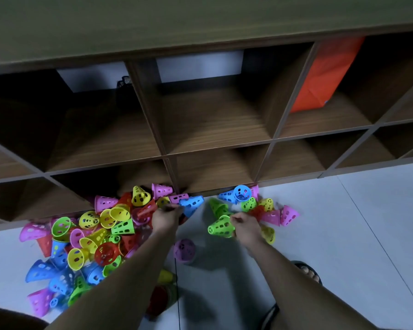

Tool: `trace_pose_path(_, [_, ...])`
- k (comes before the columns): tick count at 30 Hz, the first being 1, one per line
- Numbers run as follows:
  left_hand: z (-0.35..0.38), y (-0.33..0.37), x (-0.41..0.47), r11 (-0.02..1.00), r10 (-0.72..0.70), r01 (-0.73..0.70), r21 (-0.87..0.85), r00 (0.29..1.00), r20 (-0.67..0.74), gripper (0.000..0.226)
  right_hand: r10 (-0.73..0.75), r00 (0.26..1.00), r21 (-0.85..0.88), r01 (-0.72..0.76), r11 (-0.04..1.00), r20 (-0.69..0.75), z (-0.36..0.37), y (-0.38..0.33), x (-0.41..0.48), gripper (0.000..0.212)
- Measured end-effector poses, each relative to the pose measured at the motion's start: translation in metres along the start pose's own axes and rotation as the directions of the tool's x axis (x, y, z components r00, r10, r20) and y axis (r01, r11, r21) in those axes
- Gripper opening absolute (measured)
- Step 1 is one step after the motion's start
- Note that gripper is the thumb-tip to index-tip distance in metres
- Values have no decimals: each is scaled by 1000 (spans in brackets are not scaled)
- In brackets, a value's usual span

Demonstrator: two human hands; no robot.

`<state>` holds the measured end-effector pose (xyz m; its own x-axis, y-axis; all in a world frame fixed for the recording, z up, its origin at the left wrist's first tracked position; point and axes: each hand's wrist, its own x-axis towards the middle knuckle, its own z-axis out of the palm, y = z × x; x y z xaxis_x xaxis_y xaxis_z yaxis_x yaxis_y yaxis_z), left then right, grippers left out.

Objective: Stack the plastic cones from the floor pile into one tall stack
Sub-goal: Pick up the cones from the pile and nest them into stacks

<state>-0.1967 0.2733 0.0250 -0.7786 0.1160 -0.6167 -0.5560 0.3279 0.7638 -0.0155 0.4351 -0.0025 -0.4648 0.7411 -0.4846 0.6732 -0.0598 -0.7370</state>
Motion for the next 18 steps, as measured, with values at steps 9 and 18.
trace_pose_path(9, [-55,-17,-28,990,-8,25,-141,992,123,6,214,936,615,-345,709,279,18,-46,-39,6])
trace_pose_path(18, [-71,-55,-50,997,38,-47,62,990,136,14,153,851,670,-495,552,503,33,-58,-73,22])
